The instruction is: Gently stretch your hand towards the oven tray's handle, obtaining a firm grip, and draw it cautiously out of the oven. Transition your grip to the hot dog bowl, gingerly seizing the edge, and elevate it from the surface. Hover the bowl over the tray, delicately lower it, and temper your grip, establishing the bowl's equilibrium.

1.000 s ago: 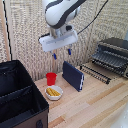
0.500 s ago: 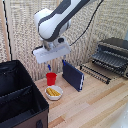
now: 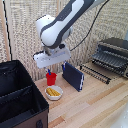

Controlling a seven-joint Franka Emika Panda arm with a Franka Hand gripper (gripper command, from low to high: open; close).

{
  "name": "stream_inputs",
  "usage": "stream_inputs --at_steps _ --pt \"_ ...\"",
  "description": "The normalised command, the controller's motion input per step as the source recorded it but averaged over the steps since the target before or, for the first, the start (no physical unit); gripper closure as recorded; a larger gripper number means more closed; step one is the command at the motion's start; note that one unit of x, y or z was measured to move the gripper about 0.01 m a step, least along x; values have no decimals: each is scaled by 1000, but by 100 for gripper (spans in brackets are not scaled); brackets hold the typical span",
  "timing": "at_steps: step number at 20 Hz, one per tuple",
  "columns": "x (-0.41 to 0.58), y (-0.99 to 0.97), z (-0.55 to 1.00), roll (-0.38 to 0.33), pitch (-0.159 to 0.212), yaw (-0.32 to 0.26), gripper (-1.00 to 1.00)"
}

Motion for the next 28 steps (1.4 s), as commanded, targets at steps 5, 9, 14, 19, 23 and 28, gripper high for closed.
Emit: stream_inputs --at_steps 5,9,14,19,23,28 --pt "-282 -137 -265 161 -180 0 -100" --pt "-232 -232 -56 75 8 0 -100" --pt "-164 -284 -31 30 39 7 -100" --pt "-135 -378 -182 7 4 32 -100" --pt "-146 -364 -243 0 0 16 -100" --pt "-59 -225 -365 17 -4 0 -100"
